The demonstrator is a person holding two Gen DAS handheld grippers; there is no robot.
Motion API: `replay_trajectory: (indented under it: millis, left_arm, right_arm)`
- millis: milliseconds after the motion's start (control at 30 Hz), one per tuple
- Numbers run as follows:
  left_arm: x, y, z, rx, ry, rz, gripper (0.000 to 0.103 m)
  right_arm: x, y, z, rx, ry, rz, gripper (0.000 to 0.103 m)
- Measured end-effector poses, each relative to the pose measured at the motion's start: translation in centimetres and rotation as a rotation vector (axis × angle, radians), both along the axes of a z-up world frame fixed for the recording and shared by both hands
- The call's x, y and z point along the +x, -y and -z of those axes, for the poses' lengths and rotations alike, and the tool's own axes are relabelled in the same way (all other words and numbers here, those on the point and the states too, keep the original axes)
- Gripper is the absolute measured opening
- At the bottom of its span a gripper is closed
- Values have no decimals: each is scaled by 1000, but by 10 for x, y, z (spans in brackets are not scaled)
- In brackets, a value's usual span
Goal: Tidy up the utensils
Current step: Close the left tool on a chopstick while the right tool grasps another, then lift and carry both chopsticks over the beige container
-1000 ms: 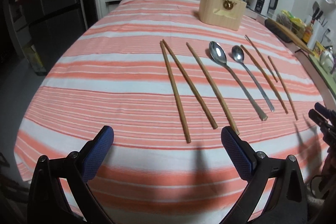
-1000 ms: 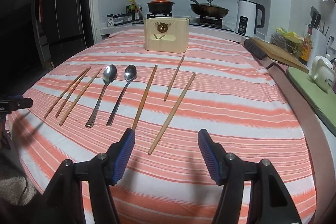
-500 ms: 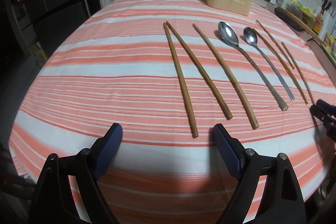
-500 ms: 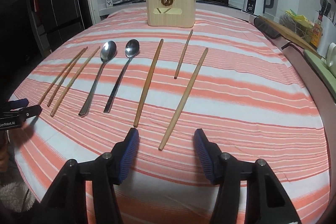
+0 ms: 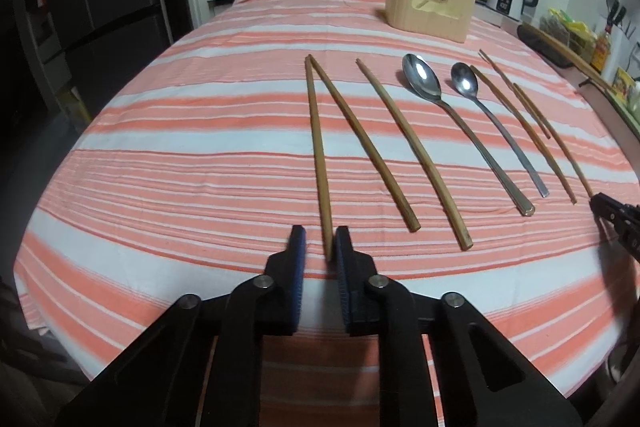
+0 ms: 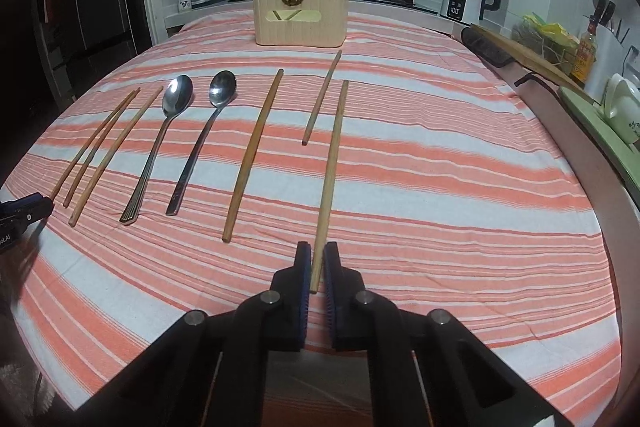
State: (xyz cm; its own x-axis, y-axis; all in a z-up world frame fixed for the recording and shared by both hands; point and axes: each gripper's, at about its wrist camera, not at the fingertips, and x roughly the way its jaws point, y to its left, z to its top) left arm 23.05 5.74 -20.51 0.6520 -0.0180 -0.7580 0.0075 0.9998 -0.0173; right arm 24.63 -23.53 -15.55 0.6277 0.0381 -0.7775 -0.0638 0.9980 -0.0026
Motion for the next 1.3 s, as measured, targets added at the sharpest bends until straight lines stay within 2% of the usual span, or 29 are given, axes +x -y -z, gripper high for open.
replay_trajectory:
  millis: [167, 400, 667, 1000, 1300]
  left_arm:
    - [1, -6, 1, -22, 20, -16, 2]
    - [4, -1, 5, 28, 64, -18, 2]
    - [3, -13, -9, -37, 78, -36, 2]
    - [6, -33, -83, -52, 230, -37, 2]
    - [20, -40, -159, -76, 376, 13, 2]
  right_arm:
    - [-1, 9, 0, 17, 6, 23, 5]
    - [-1, 11, 1, 8, 16, 22, 5]
    - [-10, 14, -18, 10, 71, 10, 5]
    - [-10, 29, -82, -3, 221, 29, 6]
    - [-10, 42, -148, -4, 366, 31, 6]
